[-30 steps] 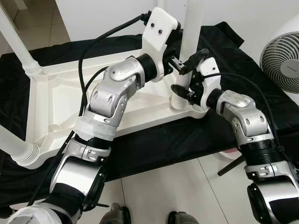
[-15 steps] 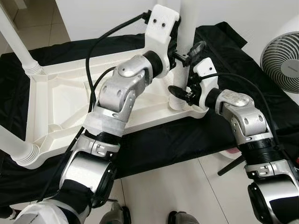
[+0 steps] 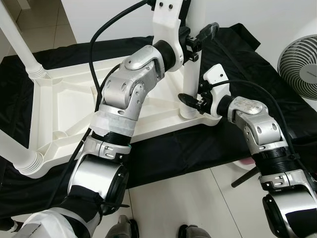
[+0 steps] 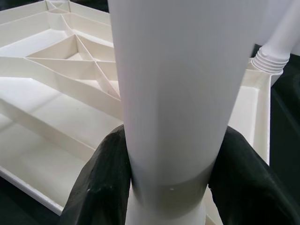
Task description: Building children table
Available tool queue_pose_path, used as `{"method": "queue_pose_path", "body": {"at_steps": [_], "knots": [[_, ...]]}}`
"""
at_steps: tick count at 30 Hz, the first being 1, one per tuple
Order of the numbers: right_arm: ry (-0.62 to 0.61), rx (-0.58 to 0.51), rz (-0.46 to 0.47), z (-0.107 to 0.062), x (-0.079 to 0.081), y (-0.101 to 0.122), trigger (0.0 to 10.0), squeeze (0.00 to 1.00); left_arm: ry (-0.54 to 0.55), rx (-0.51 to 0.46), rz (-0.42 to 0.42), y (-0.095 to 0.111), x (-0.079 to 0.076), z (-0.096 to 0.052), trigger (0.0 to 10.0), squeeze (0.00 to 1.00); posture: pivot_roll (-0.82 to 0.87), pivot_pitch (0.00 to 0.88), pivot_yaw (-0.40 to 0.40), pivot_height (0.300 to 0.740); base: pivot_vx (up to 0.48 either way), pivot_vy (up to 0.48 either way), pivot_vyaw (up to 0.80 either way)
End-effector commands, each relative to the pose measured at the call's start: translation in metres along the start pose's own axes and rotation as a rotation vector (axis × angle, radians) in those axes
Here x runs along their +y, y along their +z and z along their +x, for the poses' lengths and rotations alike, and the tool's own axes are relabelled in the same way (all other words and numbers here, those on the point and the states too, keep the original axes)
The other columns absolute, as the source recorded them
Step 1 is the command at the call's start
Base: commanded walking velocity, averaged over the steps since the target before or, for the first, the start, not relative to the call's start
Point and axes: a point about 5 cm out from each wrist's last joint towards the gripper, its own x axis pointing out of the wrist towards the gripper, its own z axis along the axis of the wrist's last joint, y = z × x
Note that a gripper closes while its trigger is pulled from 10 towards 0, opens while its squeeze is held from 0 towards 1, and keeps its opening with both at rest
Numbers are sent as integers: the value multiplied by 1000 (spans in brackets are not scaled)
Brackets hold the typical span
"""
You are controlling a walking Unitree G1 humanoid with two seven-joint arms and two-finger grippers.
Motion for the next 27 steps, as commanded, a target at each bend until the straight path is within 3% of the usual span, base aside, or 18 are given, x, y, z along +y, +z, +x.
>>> {"method": "queue_pose_path", "body": {"at_steps": [1, 8, 9, 12, 13, 15, 16, 19, 20, 25, 27], "knots": [[-13, -10, -10, 1, -3, 3, 10000, 0, -8, -13, 1, 4, -3, 0, 0, 0, -101, 73, 45, 740, 0, 0, 0], [-63, -32, 18, 2, -9, 7, 10000, 0, -14, -14, 20, 6, -3, 0, 0, 0, -100, 72, 44, 740, 0, 0, 0], [-75, -38, 34, 2, -11, 7, 10000, 1000, -14, -17, 24, 7, -3, 0, 0, 0, -100, 72, 44, 740, 0, 0, 0], [-95, -58, 61, 3, -12, 8, 10000, 1000, 3, -16, 36, 9, -2, 0, 0, 0, -100, 72, 44, 740, 0, 0, 0], [-110, -70, 59, 3, -13, 9, 10000, 1000, 21, -10, 48, 10, 0, 0, 3176, 0, -100, 72, 44, 740, 0, 0, 0], [-110, -70, 59, 3, -13, 9, 10000, 1000, 21, -10, 48, 10, 0, 0, 3176, 0, -100, 72, 44, 740, 0, 0, 0], [-128, -79, 61, 4, -13, 10, 10000, 1000, 47, -5, 62, 12, 1, 0, 10000, 0, -99, 79, 38, 740, 0, 0, 0], [-211, -101, 43, 6, -14, 12, 10000, 976, 101, -15, 84, 20, 4, 2, 10000, 0, -97, 84, 38, 740, 0, 0, 0], [-260, -116, 49, 8, -13, 12, 10000, 0, 124, -28, 87, 24, 6, 2, 10000, 0, -95, 92, 36, 740, 0, 0, 0], [-315, -141, 49, 15, -2, 11, 10000, 0, 168, -61, 80, 33, 7, 3, 10000, 0, -95, 92, 36, 740, 0, 0, 0], [-443, -130, 10, 24, 12, 4, 10000, 0, 212, -95, 53, 39, 8, 3, 10000, 0, -95, 97, 40, 740, 0, 0, 0]]}}
